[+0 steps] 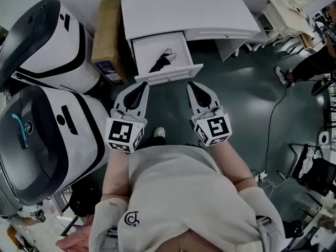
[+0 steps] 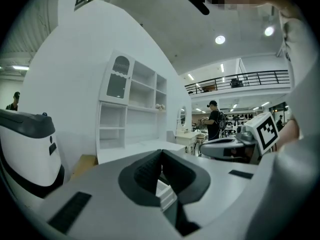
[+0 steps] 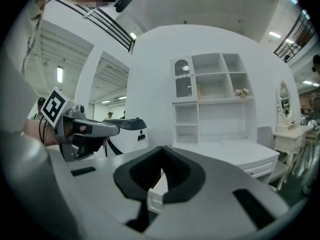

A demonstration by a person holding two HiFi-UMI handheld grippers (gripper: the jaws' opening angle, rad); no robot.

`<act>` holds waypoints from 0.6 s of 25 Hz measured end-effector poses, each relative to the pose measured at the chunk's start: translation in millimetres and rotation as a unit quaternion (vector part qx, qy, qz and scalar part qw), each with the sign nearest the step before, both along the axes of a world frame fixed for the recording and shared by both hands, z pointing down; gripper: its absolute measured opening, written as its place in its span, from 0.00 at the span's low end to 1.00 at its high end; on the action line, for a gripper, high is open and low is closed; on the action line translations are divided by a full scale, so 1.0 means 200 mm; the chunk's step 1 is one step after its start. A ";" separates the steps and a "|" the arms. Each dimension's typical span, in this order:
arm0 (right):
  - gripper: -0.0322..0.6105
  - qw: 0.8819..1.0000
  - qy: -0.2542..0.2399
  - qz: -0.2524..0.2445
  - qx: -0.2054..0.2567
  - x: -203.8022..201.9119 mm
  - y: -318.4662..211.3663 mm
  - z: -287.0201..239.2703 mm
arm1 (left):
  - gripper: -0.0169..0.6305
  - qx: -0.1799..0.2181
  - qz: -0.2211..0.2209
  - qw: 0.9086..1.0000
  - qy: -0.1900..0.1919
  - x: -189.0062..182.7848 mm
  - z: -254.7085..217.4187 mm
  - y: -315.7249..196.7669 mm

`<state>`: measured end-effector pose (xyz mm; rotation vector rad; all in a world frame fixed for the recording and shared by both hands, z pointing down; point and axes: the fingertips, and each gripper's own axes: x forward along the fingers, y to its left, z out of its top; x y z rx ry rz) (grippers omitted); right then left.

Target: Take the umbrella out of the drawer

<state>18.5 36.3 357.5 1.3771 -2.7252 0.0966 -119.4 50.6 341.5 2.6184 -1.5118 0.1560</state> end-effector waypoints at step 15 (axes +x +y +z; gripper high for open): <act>0.06 0.998 0.006 -0.021 -0.052 0.00 -0.66 0.22 | 0.05 -0.060 0.030 0.998 -0.009 0.10 0.39 -0.63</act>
